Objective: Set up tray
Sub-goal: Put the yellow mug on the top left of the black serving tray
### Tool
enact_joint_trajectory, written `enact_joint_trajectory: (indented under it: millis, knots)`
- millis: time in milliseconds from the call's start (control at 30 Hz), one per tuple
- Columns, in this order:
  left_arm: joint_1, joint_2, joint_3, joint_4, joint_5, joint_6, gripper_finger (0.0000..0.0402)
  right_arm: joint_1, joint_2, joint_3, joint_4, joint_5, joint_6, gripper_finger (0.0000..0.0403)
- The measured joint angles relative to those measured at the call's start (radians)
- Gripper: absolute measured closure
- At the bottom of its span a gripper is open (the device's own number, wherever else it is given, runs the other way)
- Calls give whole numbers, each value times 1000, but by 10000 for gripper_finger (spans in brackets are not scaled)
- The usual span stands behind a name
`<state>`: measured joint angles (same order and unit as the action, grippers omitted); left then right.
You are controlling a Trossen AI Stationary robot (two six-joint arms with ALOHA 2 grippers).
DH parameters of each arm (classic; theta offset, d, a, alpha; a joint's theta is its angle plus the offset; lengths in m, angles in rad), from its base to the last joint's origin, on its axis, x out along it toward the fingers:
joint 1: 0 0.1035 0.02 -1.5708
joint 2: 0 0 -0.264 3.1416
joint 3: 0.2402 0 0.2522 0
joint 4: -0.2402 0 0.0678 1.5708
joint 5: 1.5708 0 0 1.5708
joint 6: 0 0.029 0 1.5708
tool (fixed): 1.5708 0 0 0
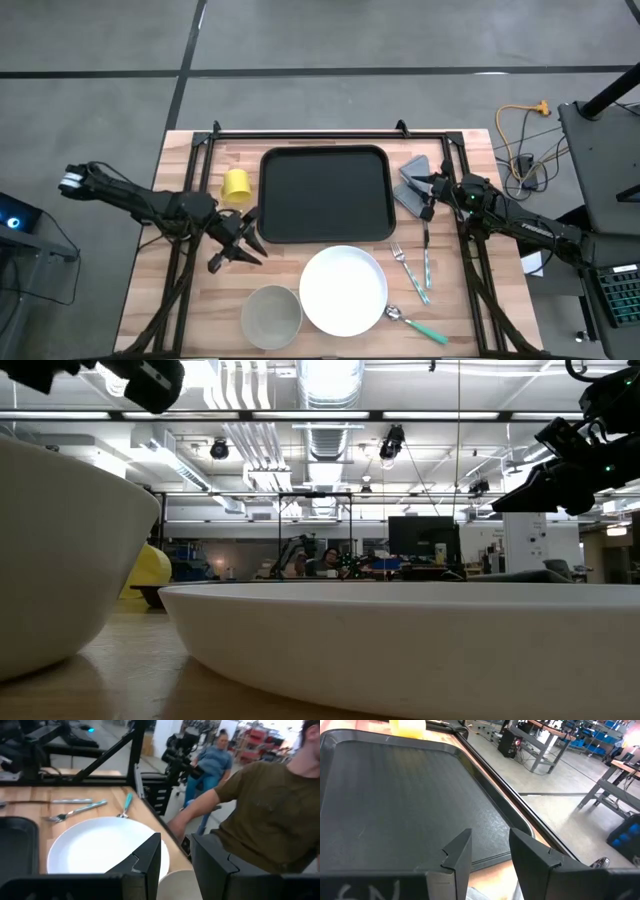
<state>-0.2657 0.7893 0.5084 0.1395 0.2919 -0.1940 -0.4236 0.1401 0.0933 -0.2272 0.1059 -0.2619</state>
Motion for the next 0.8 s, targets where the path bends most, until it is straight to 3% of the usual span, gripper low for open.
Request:
enact_joint_trajectory:
  millis: [133, 467, 800]
  knots:
    - [-78, 31, 54, -70, -127, 2, 311, 0, 0, 0, 0, 0, 0, 280]
    - [-211, 78, 133, -132, -311, 43, 311, 0, 0, 0, 0, 0, 0, 280]
    - [-221, 77, 146, -151, -364, 43, 311, 0, 0, 0, 0, 0, 0, 280]
